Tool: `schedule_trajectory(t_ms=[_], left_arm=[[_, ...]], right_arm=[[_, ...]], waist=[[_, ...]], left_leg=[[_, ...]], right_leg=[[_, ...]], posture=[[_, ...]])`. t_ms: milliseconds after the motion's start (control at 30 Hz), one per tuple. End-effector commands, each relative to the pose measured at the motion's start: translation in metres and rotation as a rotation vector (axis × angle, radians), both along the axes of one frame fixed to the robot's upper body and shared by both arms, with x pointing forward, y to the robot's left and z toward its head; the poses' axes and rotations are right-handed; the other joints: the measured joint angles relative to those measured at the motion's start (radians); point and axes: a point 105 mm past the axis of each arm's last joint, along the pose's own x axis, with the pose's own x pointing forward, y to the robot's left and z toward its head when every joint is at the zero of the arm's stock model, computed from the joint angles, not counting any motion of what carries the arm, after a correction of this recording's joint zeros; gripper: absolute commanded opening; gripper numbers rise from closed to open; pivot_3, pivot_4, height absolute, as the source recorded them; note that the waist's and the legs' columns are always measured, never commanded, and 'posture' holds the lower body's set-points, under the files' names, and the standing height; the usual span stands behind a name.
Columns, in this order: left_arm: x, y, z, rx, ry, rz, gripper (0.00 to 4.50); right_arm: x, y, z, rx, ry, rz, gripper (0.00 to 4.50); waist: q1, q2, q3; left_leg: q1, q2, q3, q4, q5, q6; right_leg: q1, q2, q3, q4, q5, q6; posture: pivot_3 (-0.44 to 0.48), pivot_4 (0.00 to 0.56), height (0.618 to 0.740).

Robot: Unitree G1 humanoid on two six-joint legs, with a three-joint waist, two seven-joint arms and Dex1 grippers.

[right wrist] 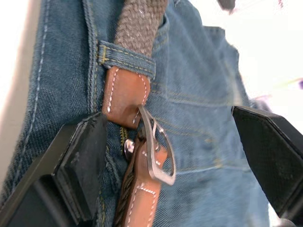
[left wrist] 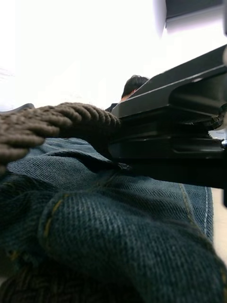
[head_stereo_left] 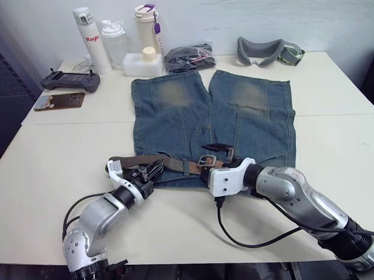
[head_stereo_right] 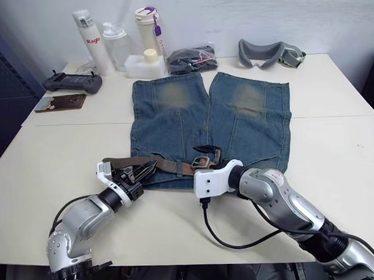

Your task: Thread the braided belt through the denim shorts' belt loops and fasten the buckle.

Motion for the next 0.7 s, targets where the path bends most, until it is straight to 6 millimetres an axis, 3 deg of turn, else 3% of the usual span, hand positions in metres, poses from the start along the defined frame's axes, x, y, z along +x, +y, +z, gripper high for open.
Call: schedule_trajectory(t_ms=[33,333,600,700], left_arm=[[-0.003,-0.017,-0.017,-0.009,0.071,-0.074,0.00],[-0.002,-0.025,-0.011,-0.017,0.065,-0.077,0.00],[-0.005,-0.029,-0.012,-0.017,0.074,-0.084,0.00],[-0.005,-0.029,-0.014,-0.018,0.080,-0.089,0.00]], right_arm=[[0.001,-0.002,0.001,-0.030,-0.059,0.010,4.45],[0.009,0.003,-0.006,-0.074,-0.116,0.008,4.45],[0.015,0.003,0.006,-0.023,-0.184,-0.036,4.45],[0.017,0.005,0.020,0.053,-0.224,-0.056,4.45]], waist=[[0.002,0.001,0.000],[0.009,0.000,0.000],[0.014,0.000,0.000],[0.015,0.000,0.000]], left_leg=[[0.000,0.000,0.000,0.000,0.000,0.000],[0.001,0.000,0.000,0.001,-0.001,0.002],[0.001,0.000,0.000,0.002,-0.001,0.002],[0.000,0.000,0.000,0.002,-0.002,0.001]], right_leg=[[0.000,0.000,0.000,0.000,0.000,0.000],[0.001,0.000,0.000,0.001,0.000,0.000],[0.000,0.001,0.000,0.003,0.000,0.000],[0.000,0.001,0.000,0.003,0.000,0.000]], posture=[[0.000,0.150,0.627],[0.000,0.150,0.627],[0.000,0.150,0.627],[0.000,0.150,0.627]])
